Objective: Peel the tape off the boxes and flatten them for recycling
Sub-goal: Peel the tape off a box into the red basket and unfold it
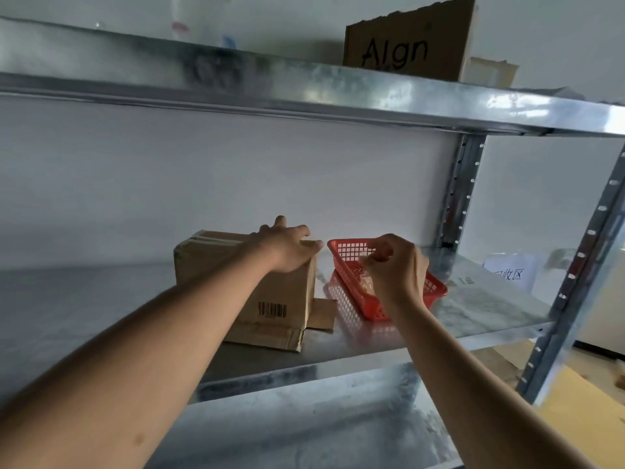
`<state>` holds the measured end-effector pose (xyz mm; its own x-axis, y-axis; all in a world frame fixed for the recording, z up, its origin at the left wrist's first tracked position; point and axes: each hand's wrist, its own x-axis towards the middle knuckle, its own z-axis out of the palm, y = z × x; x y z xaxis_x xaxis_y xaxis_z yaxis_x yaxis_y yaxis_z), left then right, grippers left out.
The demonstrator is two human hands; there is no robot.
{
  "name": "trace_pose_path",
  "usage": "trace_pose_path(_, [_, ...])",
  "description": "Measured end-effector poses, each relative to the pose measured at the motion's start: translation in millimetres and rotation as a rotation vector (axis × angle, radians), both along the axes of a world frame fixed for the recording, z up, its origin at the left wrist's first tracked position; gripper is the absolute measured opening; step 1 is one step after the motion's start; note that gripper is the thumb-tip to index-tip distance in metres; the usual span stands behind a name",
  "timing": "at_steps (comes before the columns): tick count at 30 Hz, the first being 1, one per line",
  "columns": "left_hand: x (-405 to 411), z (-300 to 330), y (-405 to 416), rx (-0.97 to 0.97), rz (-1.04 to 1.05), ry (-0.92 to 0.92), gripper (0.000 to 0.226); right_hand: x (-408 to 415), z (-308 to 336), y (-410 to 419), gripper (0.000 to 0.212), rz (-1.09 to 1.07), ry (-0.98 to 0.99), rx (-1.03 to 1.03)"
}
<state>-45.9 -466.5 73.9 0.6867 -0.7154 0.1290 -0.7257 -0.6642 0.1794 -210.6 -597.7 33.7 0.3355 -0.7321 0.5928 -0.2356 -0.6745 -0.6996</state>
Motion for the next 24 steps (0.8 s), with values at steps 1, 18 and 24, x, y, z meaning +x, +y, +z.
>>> trace_pose_path(1, [-2.0,0.8,-6.5,0.015,0.024,0.022,0.070,-1.0,0.2,-9.1,0.014,0.013,0.023,0.003])
trace_pose_path(18, [-6.3,-7.3,-38.9,0.036,0.087,0.059,0.047,8.2,-14.5,-74.1,0.009,0.259,0.437,-0.105])
trace_pose_path(24, [-9.2,-6.6,-37.0,0.017,0.085,0.076,0.044,6.8,-3.5,-74.0,0.016,0.285,0.337,-0.099])
